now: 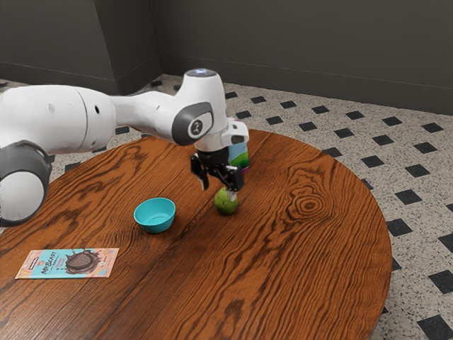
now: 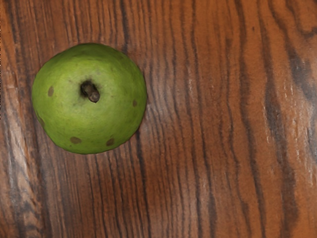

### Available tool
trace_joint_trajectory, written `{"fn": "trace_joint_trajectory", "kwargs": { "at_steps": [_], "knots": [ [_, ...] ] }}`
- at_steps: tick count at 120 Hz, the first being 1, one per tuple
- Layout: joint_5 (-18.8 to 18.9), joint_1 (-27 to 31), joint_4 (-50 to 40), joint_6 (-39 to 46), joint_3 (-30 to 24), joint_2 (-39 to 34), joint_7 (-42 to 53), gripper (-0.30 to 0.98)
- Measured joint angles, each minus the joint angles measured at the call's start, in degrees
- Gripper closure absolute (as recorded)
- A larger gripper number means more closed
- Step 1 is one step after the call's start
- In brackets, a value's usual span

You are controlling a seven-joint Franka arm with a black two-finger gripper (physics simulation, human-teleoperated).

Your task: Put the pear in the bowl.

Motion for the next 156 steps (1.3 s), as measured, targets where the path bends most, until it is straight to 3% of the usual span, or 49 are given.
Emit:
{"fn": "trace_joint_trajectory", "kwargs": {
  "at_steps": [57,156],
  "knots": [
    [0.01,0.18,10.48,1.69,1.84,10.32,-0.32,0.0],
    [0.03,0.09,15.92,2.74,2.66,17.42,-0.42,0.0]
  ]
}}
